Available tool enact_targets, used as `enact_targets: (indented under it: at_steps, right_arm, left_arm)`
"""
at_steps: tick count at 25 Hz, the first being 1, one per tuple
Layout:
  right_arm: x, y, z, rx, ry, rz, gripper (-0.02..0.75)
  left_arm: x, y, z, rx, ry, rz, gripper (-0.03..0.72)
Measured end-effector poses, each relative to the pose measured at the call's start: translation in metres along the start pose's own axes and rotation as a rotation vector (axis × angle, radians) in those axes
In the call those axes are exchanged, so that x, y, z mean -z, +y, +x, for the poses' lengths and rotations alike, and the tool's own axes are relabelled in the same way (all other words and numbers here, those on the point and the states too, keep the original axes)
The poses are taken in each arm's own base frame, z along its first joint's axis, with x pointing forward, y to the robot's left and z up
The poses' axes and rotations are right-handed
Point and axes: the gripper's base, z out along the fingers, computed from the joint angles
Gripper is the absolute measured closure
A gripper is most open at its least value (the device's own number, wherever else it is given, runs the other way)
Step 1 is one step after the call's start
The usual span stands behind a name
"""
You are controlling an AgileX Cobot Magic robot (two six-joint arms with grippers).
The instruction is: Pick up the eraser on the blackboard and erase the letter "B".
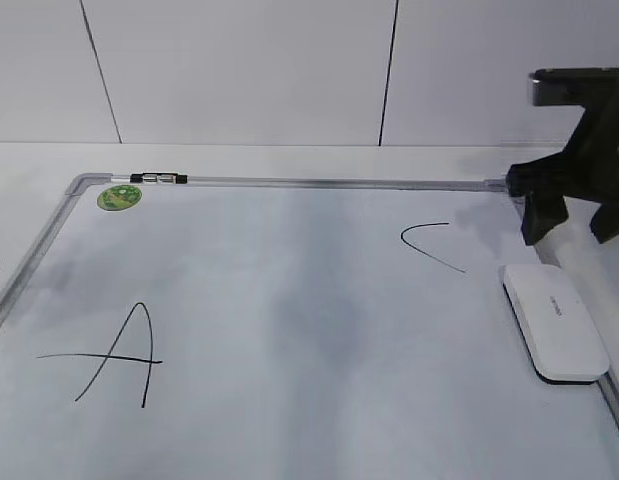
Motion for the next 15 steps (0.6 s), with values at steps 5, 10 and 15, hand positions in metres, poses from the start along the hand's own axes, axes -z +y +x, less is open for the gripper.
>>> enact_targets:
  at_steps: [5,10,15]
  right_arm:
    - [0.036,-0.002,-0.005,0.008,-0.113,-0.017,0.169]
    - [0.075,-0.007,0.001,0.039,-0.232,-0.030,0.169]
    - [0.109,-0.012,0.015,0.051,-0.331,-0.039,0.170]
  left_arm:
    - [0.035,-0.004,-0.011,-0.024,-0.081,-0.001,0.234]
    - [0.075,-0.009,-0.009,-0.044,-0.194,-0.006,0.233]
    - [0.116,-0.014,0.007,-0.063,-0.317,-0.014,0.233]
